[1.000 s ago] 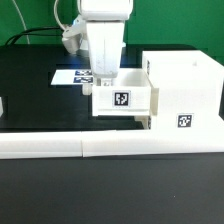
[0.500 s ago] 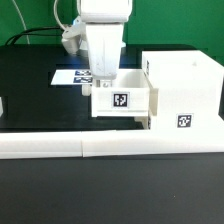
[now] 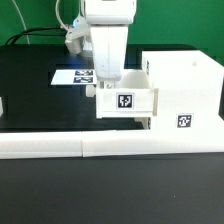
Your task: Assemble drawer
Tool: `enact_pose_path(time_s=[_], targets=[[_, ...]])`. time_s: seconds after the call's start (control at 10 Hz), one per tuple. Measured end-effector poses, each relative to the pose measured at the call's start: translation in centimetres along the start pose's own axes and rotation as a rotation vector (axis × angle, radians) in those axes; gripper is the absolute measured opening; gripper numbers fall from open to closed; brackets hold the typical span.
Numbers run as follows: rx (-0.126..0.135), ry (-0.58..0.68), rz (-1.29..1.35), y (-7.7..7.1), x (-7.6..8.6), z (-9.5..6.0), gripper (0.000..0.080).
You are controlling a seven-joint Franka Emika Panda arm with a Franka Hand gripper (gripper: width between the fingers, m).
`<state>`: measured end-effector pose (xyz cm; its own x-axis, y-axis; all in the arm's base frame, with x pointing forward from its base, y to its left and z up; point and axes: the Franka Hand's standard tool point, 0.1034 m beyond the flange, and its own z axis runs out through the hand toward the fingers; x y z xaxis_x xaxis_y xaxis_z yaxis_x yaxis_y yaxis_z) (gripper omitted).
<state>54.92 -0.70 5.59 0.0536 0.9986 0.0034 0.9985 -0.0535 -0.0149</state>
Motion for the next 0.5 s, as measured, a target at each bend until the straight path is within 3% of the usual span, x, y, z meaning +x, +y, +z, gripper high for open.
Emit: enact_pose_path(time_s=[0.5], targets=[[0.0, 0.001, -0.015, -0.04, 0.6, -0.02, 0.0042]])
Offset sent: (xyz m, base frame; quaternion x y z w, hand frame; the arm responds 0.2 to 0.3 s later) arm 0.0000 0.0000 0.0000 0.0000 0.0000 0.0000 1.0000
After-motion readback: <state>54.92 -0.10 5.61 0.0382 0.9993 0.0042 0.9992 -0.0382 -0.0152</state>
